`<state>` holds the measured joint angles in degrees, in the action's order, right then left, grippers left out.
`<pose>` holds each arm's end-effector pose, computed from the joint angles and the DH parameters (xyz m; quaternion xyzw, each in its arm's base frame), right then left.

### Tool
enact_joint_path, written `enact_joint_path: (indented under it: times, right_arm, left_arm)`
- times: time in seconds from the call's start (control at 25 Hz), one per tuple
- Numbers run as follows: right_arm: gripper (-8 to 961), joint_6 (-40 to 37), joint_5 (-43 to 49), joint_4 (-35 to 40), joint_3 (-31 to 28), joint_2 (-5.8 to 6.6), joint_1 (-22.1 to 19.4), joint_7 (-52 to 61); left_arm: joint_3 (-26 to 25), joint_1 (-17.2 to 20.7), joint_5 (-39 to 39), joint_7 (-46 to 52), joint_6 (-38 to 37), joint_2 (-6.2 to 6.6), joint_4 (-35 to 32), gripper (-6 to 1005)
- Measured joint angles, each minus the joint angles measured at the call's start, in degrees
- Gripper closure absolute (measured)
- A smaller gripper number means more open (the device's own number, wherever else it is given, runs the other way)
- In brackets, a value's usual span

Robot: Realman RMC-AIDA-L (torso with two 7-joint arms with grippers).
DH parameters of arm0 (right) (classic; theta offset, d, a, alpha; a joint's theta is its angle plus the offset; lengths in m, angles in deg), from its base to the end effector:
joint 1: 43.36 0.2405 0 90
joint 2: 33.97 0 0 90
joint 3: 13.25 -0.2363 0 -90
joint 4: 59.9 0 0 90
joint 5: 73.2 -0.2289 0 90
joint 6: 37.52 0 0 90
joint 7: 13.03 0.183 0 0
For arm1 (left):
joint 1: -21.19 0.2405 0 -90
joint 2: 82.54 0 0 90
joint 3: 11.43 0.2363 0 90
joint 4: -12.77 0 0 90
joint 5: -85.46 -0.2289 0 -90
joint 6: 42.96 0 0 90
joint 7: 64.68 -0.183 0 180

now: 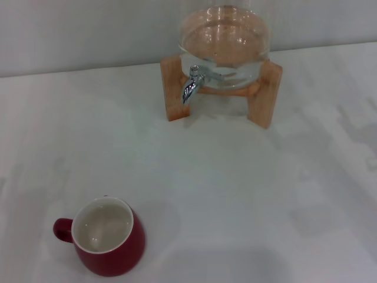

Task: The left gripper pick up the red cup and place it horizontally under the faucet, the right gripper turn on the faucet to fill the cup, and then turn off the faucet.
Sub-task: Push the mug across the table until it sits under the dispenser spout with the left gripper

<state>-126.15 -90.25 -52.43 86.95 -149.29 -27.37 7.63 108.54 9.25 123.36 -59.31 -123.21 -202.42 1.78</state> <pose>0.3356 0.3146 0.0654 -0.6300 0.1651 0.4129 0.6366 -0.3492 0.2980 0.0104 -0.6396 -0.2009 -0.3116 0.6734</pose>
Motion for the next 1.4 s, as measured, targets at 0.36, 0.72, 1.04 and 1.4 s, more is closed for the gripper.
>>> enact_joint_path:
  times: [0.36,0.72,1.04,1.4]
  right_arm:
    - [168,0.0,0.0,0.0,0.0,0.00,0.0,0.0]
    - [168,0.1,0.0,0.0,0.3,0.00,-0.1,0.0]
    - [168,0.0,0.0,0.0,0.5,0.00,-0.1,0.0]
    - [168,0.0,0.0,0.0,1.1,0.00,-0.1,0.0]
  left_arm:
    - [0.0,0.0,-0.2,0.0,0.0,0.00,0.0,118]
    - [1.7,0.5,-0.2,0.8,0.0,-0.01,0.0,118]
    - [3.5,1.8,-0.2,0.8,-0.1,0.00,0.0,119]
    - [7.6,2.3,-0.2,0.8,-0.3,-0.02,0.0,119]
